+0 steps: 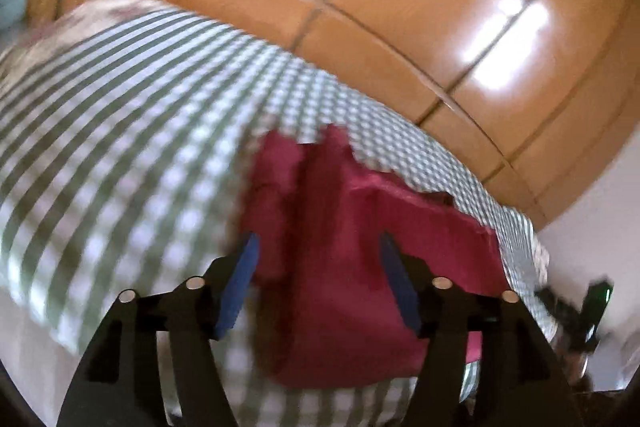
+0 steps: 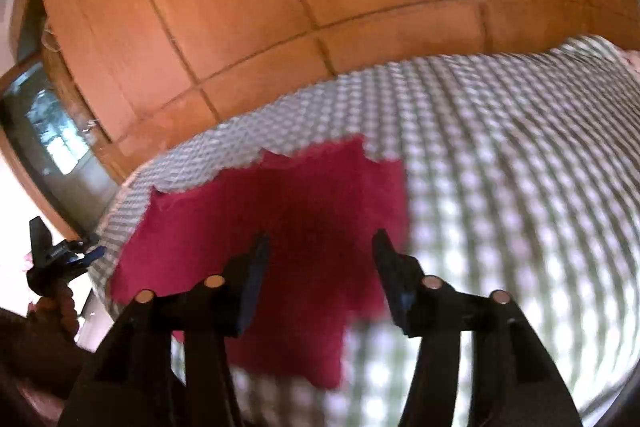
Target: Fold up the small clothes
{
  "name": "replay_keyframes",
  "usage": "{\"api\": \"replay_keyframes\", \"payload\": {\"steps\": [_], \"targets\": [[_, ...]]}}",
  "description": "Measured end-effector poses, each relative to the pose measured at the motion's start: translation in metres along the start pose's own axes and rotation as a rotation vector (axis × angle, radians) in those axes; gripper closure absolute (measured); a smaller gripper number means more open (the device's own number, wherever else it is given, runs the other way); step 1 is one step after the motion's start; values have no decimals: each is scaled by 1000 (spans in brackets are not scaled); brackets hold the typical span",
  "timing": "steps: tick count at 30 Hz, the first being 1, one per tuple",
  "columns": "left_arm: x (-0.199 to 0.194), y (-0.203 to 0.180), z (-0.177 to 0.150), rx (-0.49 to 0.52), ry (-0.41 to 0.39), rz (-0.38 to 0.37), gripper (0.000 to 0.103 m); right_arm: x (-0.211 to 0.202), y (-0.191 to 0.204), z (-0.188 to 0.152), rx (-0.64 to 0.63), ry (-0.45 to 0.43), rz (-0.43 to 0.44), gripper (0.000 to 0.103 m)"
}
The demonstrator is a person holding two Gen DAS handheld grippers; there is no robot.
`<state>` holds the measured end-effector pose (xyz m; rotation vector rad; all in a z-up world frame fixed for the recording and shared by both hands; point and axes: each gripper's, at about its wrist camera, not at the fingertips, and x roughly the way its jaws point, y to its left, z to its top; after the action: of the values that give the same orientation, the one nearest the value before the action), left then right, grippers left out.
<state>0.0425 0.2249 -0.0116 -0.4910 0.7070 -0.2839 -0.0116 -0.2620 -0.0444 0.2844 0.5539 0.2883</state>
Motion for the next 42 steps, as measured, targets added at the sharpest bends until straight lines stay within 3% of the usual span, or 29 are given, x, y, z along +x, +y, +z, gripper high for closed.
{"api": "replay_keyframes", "payload": {"steps": [6, 11, 15, 19, 22, 28, 34, 42], "targets": [[59, -49, 14, 111, 117, 22, 36, 74, 56, 20, -205, 88, -26, 55], [106, -68, 32, 154, 186, 90, 36, 123, 55, 23, -233, 142, -89, 55], [139, -61, 44, 160, 234, 163, 36, 150, 42, 29, -214, 148, -206, 57], [167, -51, 45, 240, 217, 257, 39, 161, 21, 27, -132, 150, -292, 60], [173, -49, 41, 311, 151, 299, 40, 163, 9, 27, -67, 138, -331, 62], [180, -42, 48, 281, 160, 307, 40, 169, 16, 26, -113, 145, -395, 59], [168, -41, 57, 236, 153, 302, 40, 171, 15, 25, -113, 137, -392, 58], [193, -44, 49, 330, 175, 377, 38, 172, 17, 23, -120, 134, -399, 58]]}}
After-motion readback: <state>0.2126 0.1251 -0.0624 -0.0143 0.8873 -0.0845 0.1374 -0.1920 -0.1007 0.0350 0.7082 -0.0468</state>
